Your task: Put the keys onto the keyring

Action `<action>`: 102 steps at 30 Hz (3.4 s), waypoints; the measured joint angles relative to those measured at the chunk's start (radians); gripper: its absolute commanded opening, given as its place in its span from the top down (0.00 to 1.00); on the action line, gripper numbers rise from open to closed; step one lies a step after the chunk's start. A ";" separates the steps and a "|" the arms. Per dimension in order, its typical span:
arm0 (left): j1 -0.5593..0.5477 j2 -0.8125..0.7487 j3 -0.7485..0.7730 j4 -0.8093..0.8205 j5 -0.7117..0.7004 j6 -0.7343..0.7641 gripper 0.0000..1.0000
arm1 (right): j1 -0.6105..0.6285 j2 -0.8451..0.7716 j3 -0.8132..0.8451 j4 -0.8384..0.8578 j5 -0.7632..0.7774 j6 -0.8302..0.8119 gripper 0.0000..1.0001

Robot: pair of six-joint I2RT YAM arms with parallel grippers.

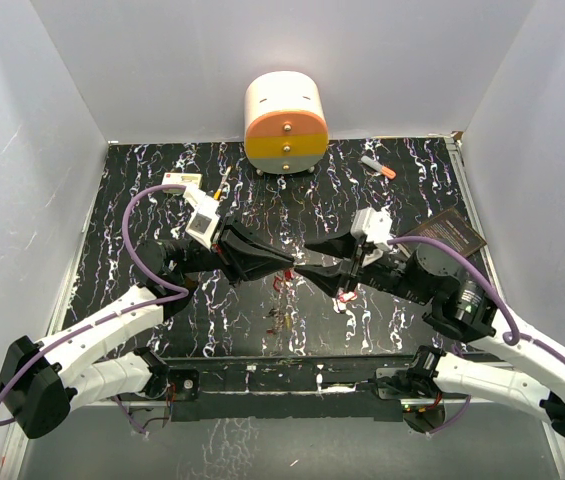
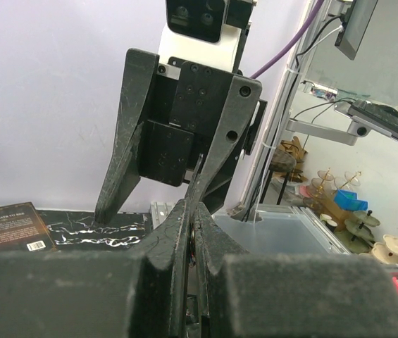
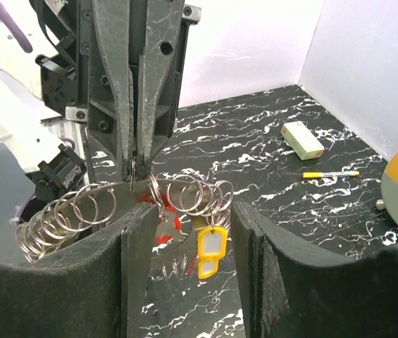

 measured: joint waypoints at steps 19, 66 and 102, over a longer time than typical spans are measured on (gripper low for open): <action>0.000 0.000 0.000 -0.010 0.003 0.000 1.00 | 0.000 0.053 0.001 0.021 -0.030 -0.018 0.45; 0.000 -0.007 0.000 -0.040 0.010 0.001 1.00 | 0.002 0.047 0.005 0.035 -0.103 0.007 0.90; -0.005 -0.154 0.020 -0.716 -0.180 0.586 0.87 | 0.003 0.332 0.370 -0.702 0.234 0.591 0.92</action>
